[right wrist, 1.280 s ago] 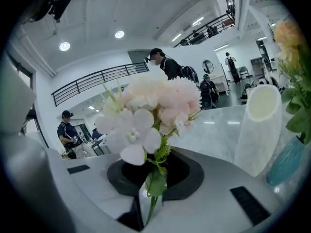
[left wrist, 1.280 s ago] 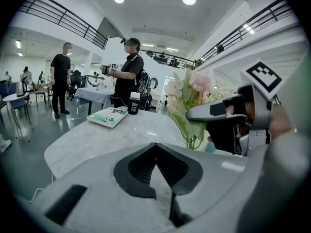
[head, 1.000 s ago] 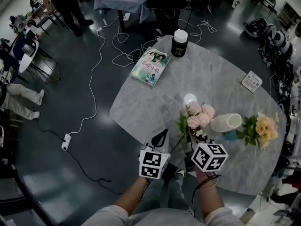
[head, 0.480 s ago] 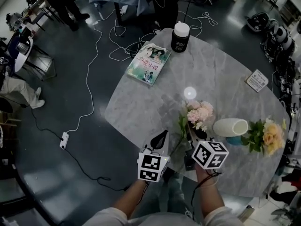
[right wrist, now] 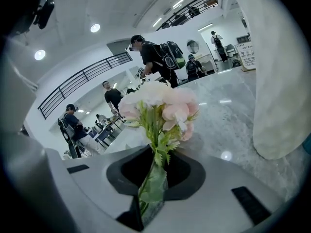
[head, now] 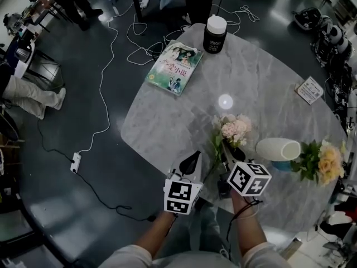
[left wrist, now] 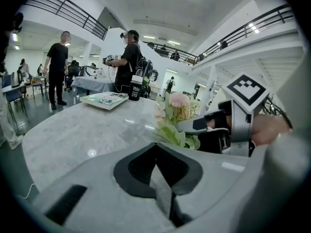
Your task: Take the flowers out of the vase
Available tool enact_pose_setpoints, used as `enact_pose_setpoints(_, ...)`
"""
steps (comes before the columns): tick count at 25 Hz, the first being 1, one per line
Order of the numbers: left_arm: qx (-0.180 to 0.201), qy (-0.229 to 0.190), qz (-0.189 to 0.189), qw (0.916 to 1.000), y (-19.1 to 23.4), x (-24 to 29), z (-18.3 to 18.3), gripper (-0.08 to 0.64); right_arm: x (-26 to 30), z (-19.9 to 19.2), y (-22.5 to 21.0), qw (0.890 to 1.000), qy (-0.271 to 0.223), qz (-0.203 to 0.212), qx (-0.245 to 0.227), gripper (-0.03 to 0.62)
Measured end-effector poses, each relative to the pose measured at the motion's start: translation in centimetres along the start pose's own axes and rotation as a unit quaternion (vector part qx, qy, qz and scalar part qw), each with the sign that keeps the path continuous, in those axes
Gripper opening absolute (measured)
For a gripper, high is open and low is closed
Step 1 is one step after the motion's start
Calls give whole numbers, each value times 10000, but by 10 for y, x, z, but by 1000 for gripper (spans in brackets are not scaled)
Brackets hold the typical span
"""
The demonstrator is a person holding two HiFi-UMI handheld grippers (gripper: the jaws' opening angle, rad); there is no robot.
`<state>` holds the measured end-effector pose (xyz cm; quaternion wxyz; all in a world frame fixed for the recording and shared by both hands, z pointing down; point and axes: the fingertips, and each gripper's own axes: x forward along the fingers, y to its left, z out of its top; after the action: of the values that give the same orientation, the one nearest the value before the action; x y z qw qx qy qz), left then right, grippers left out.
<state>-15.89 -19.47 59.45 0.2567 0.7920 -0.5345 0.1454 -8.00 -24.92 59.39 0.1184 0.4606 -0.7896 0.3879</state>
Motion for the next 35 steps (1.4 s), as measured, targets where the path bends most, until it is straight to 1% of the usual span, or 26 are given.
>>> enact_pose_setpoints(5, 6, -5, -5, 10000, 1, 0, -1, 9, 3, -1, -1, 10000, 1, -78, -35, 49)
enact_pose_setpoints(9, 10, -28, -16, 10000, 0, -2, 0, 9, 0, 1, -3, 9998, -51, -184, -32, 98)
enact_pose_setpoints(16, 30, -77, -45, 10000, -4, -8, 3, 9, -8, 3, 3, 9998, -33, -193, -44, 148)
enact_pose_setpoints(24, 35, -156, -50, 9999, -10, -16, 8, 9, -19, 4, 1, 9994, -2, -339, -74, 210)
enact_pose_setpoints(35, 1, -300, -54, 9995, -21, -29, 15, 9, -41, 9, -2, 9988, -95, -467, -71, 230)
